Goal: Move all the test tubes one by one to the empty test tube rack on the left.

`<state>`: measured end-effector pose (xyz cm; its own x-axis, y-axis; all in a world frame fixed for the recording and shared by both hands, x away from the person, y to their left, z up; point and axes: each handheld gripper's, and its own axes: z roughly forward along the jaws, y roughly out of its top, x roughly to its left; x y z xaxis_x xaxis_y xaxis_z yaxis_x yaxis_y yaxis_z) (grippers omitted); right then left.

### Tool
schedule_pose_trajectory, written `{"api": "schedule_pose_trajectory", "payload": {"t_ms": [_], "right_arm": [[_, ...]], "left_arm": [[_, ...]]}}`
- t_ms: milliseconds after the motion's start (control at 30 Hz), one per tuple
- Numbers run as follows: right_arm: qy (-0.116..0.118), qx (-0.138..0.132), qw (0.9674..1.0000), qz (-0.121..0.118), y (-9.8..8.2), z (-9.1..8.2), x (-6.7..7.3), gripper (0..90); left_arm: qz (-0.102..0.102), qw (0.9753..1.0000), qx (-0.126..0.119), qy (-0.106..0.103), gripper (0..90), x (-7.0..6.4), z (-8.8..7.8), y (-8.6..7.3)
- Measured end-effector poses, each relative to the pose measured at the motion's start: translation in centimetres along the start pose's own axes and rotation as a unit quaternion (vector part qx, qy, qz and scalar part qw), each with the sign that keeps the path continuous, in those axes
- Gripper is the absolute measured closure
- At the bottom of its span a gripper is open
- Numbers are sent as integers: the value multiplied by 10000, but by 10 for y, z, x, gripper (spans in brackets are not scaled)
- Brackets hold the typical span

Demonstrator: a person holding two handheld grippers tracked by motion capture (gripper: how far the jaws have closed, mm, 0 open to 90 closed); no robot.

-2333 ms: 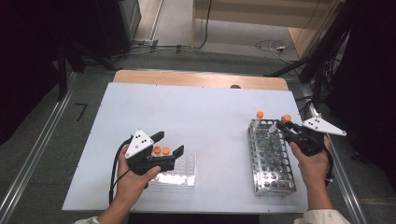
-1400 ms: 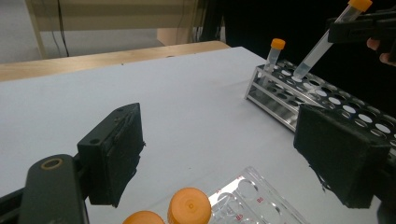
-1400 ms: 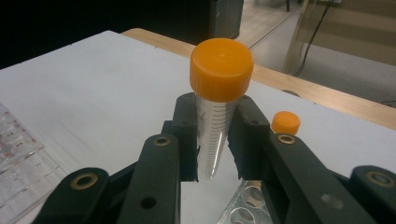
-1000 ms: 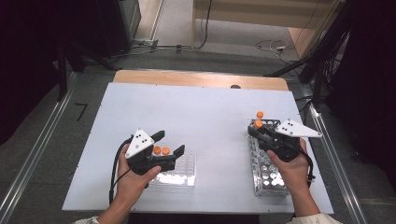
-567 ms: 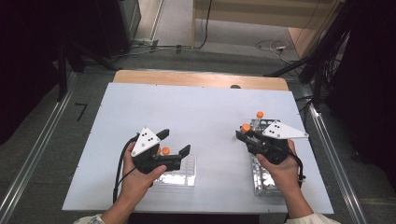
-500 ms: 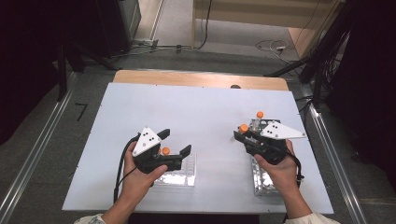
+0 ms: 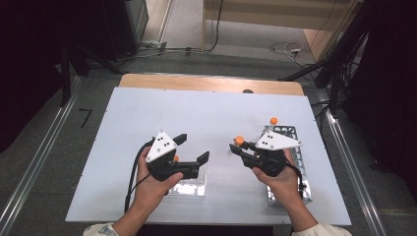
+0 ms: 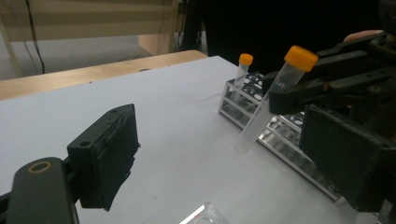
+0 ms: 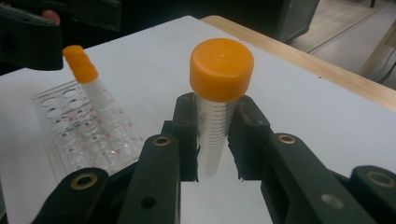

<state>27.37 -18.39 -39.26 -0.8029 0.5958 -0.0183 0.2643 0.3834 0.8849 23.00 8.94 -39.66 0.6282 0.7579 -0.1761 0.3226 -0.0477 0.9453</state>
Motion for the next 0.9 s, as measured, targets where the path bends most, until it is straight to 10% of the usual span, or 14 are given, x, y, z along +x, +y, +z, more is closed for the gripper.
{"api": "schedule_pose_trajectory", "payload": {"t_ms": [900], "right_arm": [[731, 75, 9967, -349, 24, 39, 49, 716]], "left_arm": [[338, 9986, -261, -318, 449, -17, 0, 13]]}}
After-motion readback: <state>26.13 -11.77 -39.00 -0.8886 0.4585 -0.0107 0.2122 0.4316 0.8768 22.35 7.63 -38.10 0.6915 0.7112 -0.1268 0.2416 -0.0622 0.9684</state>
